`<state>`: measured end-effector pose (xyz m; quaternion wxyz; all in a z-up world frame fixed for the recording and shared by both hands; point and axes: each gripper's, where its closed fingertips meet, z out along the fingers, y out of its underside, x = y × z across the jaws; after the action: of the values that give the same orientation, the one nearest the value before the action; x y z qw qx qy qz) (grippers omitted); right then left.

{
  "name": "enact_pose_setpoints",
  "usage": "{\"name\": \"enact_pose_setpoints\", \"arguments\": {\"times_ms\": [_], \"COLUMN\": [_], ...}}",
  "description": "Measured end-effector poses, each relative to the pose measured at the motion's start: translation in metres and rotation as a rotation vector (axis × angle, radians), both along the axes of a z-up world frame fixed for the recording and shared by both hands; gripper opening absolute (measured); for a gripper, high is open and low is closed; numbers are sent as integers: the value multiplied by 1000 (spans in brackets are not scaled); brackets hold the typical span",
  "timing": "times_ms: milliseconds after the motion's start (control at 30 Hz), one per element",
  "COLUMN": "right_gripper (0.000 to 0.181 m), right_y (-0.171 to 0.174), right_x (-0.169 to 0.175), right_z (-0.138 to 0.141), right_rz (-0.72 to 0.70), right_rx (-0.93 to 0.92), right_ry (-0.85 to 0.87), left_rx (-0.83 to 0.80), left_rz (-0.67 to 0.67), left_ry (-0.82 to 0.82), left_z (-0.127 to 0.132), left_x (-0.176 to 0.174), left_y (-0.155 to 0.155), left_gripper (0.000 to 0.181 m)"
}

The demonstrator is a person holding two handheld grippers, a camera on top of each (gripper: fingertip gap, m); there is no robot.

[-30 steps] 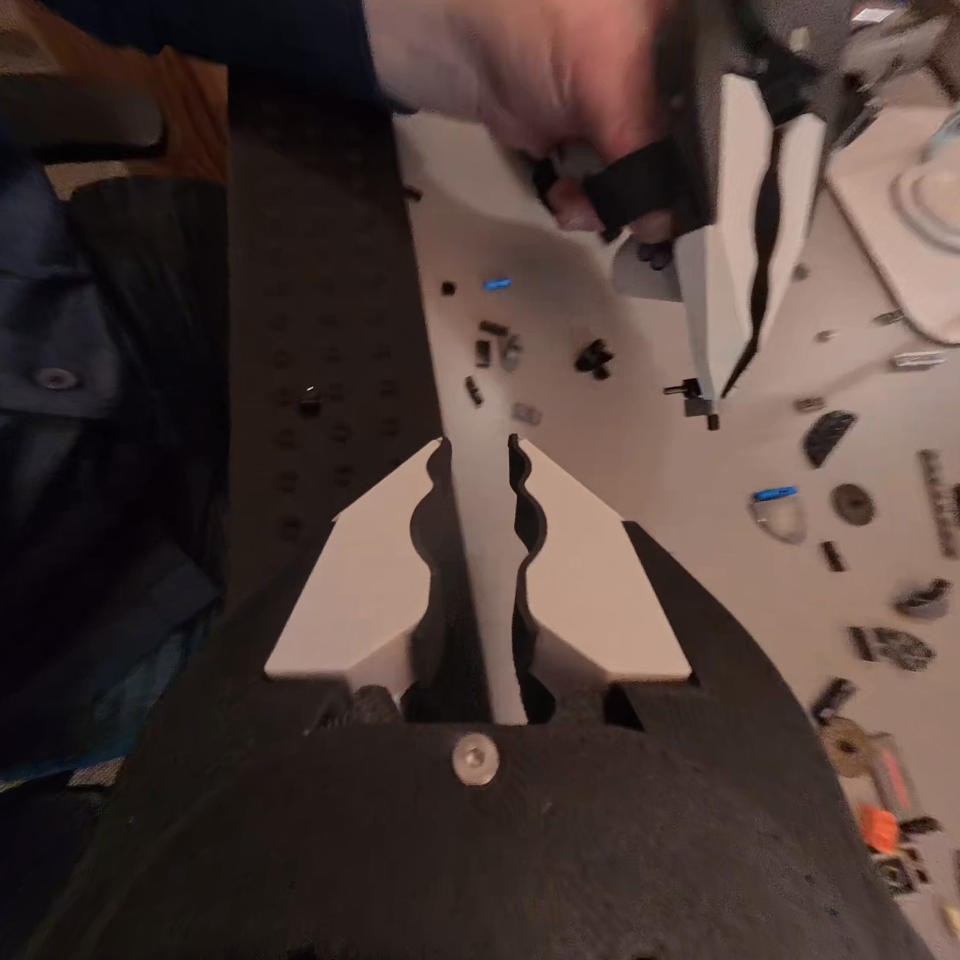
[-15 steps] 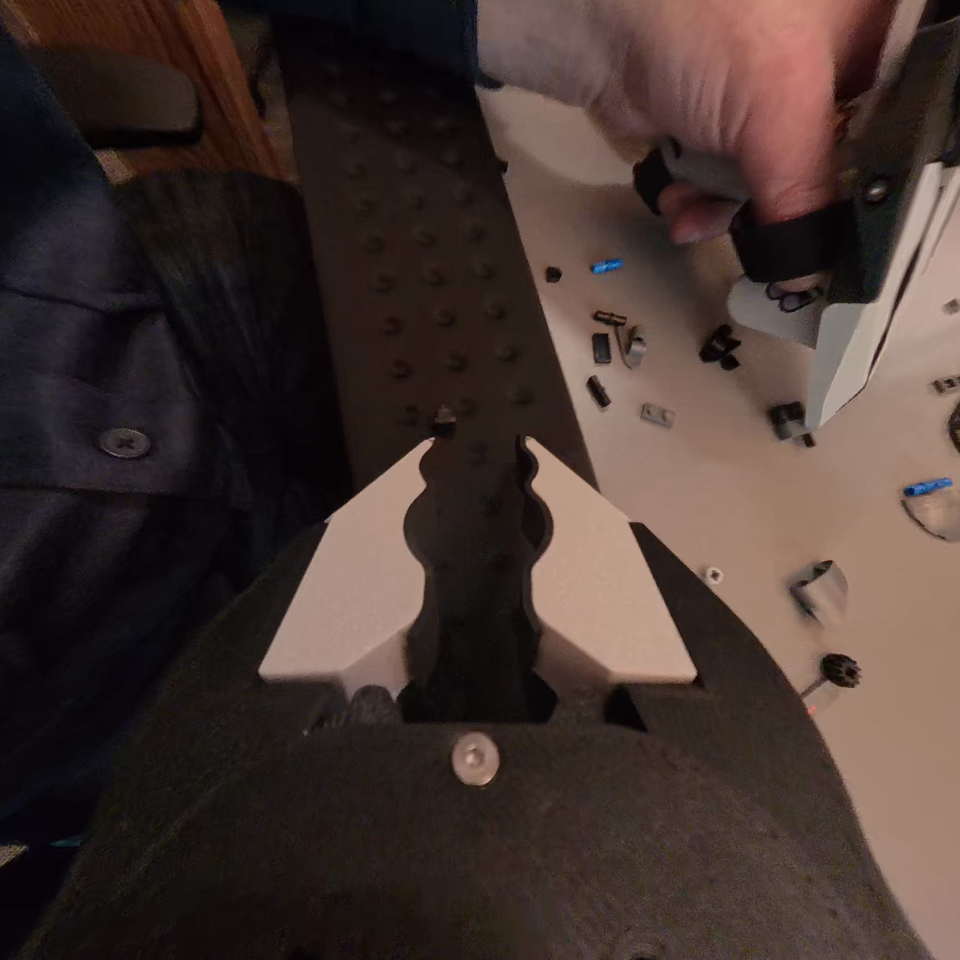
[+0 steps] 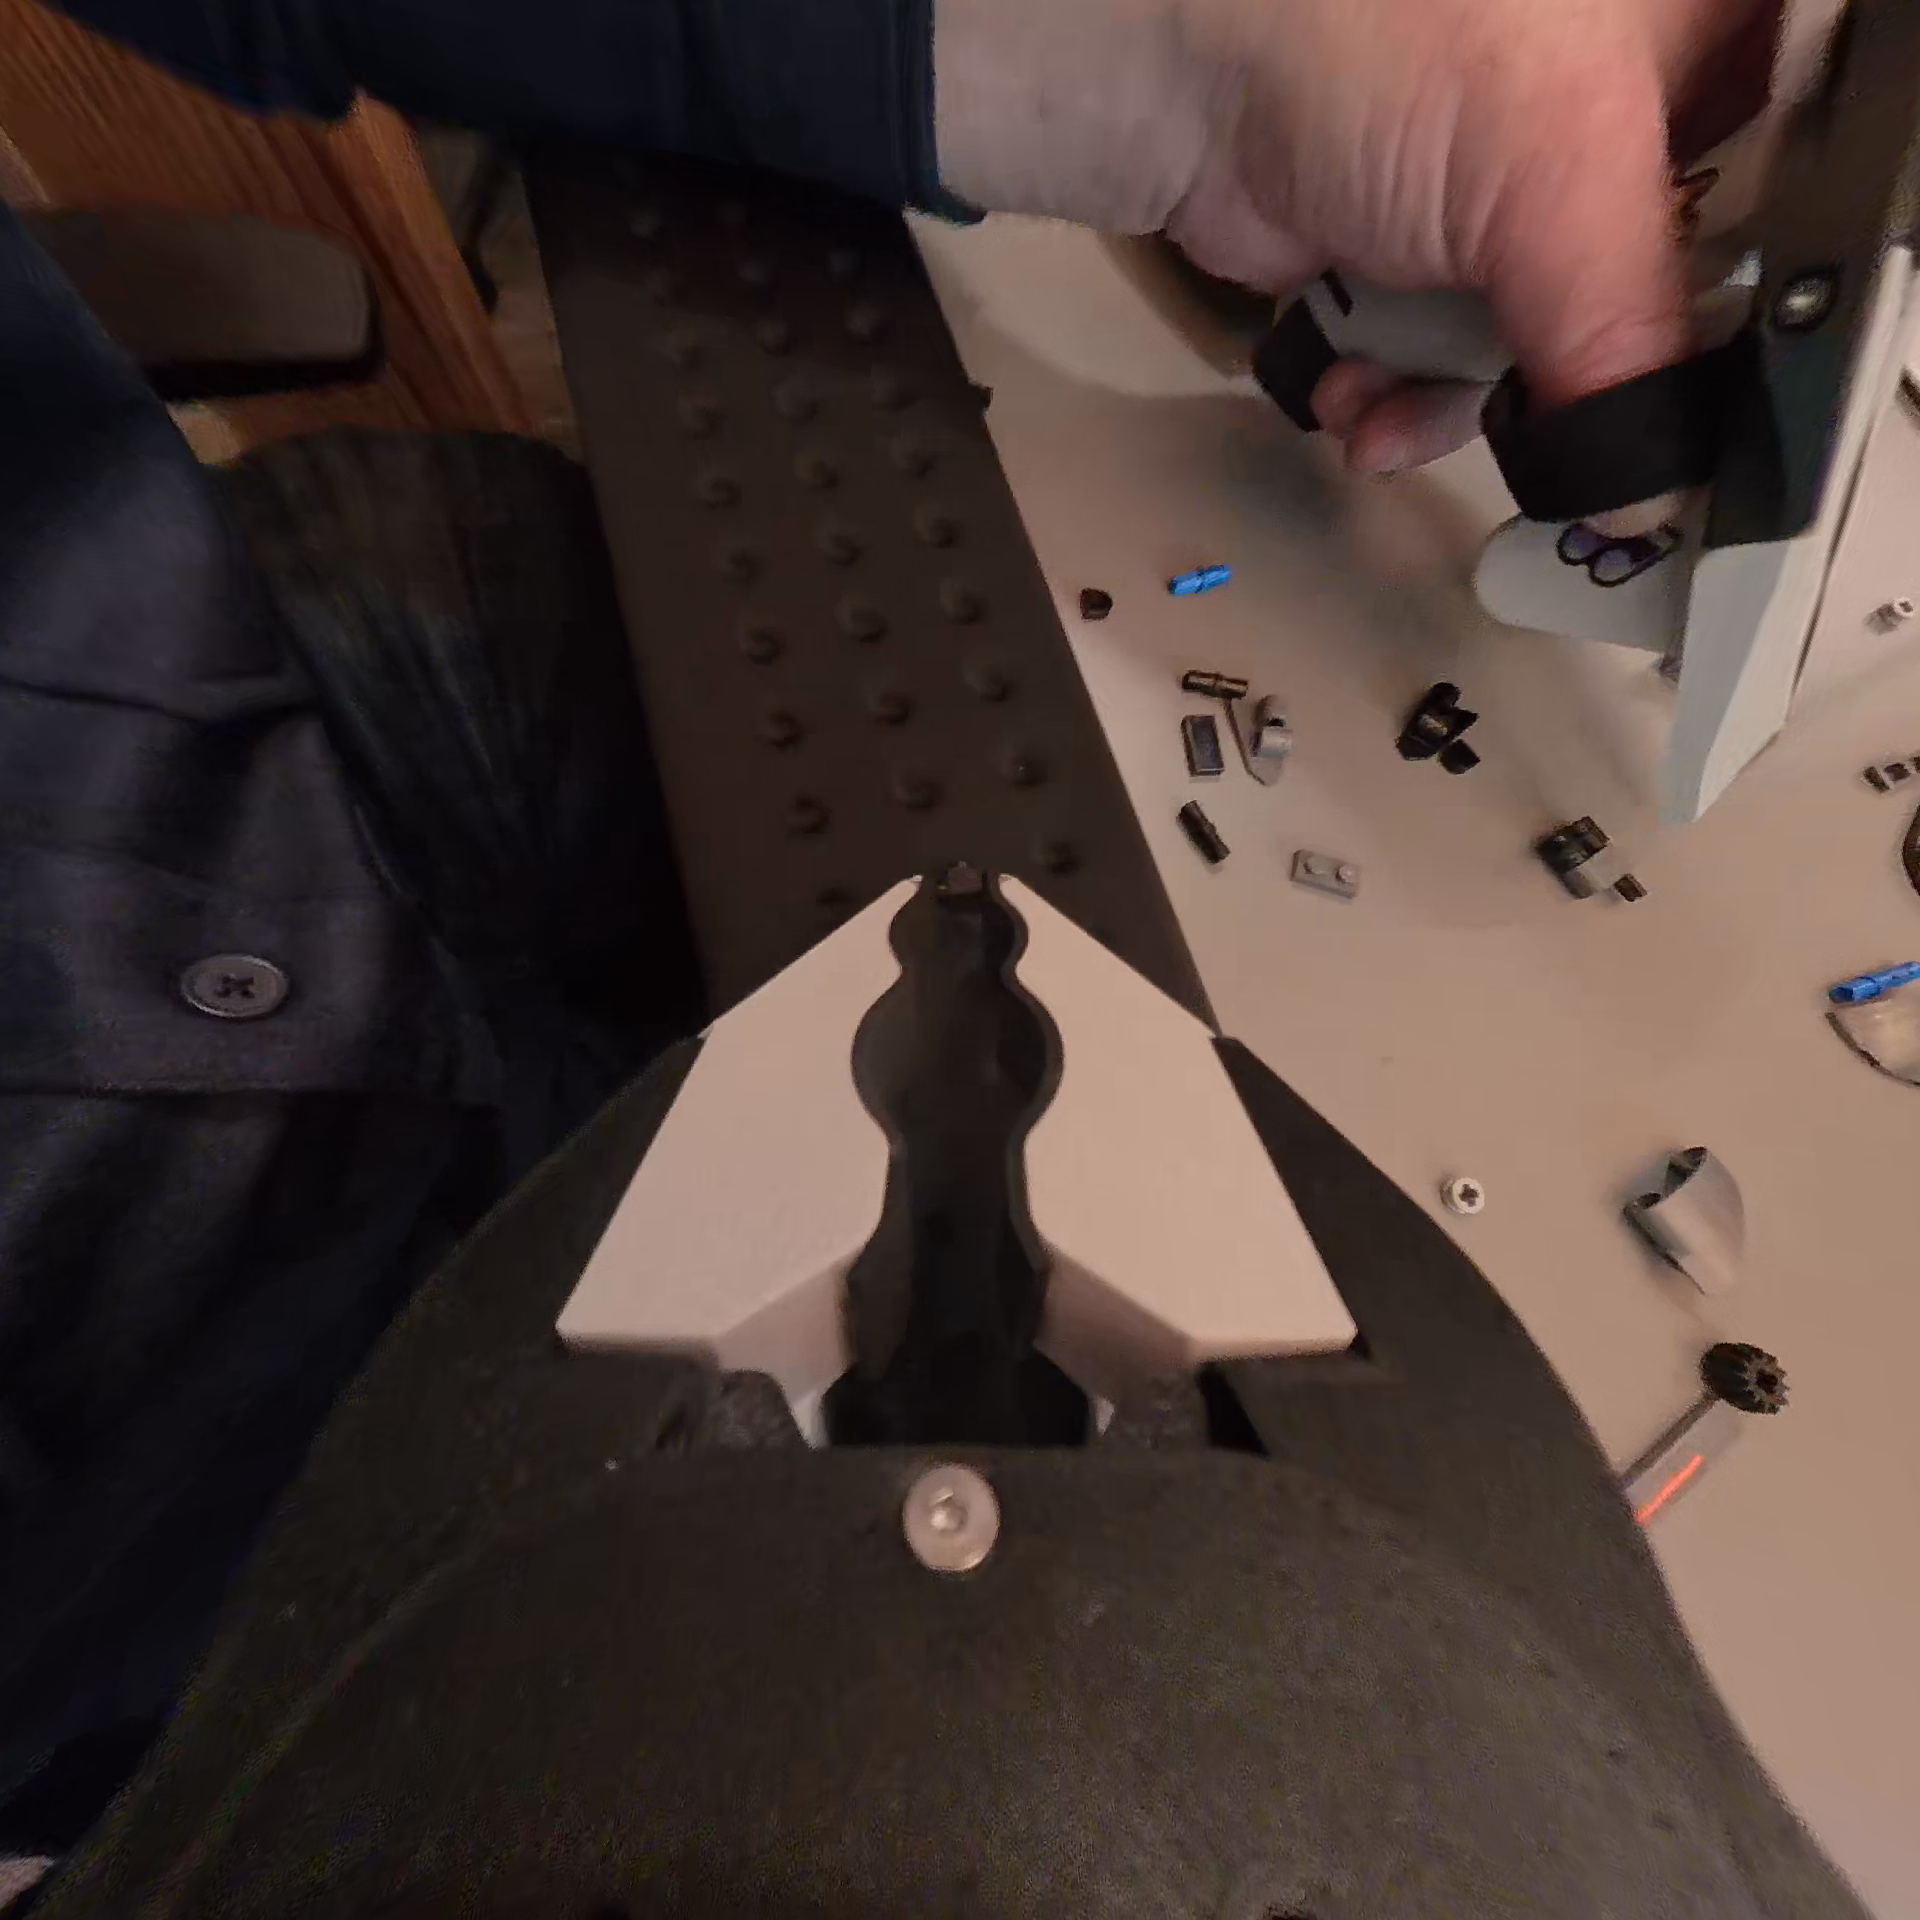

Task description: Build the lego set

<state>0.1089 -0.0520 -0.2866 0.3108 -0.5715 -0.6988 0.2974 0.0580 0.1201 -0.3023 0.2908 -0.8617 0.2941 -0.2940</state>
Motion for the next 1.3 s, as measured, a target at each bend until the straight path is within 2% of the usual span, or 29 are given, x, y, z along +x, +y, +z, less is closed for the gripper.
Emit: {"name": "enact_pose_setpoints", "arguments": {"times_ms": [200,333,500,567,633,733,800,900,1200,1300], "right_gripper": [5,6,6,6,6,6,6,6,6,6], "right_y": [39,67,96,100,103,108,112,114,115,116], "right_x": [6,5,6,7,10,14,17,18,20,22], "right_z": [19,29,26,24,24,23,20,20,23,25], "right_rz": [-109,-144,-190,-192,-191,-202,-214,-218,-212,-207], "right_rx": [-52,-163,-195,-208,-230,-242,-238,-240,-260,-272], "right_ry": [40,95,95,99,106,113,108,120,145,151], "left_rx": [35,45,4,7,32,151,235,271,188,204], "left_rz": [-61,-82,-135,-186,-201,-221,-236,-301,-389,-364], "left_ry": [54,156,185,132,166,167,265,397,318,344], "left_z": [4,-7,-15,-10,-11,3,1,-14,-17,-13], "left_x": [-6,-6,7,20,20,20,15,14,32,26], "left_y": [-7,-10,-24,-32,-32,-22,-12,-12,-42,-39], "left_gripper": [12,6,0,0,0,8,21,30,34,30]}}
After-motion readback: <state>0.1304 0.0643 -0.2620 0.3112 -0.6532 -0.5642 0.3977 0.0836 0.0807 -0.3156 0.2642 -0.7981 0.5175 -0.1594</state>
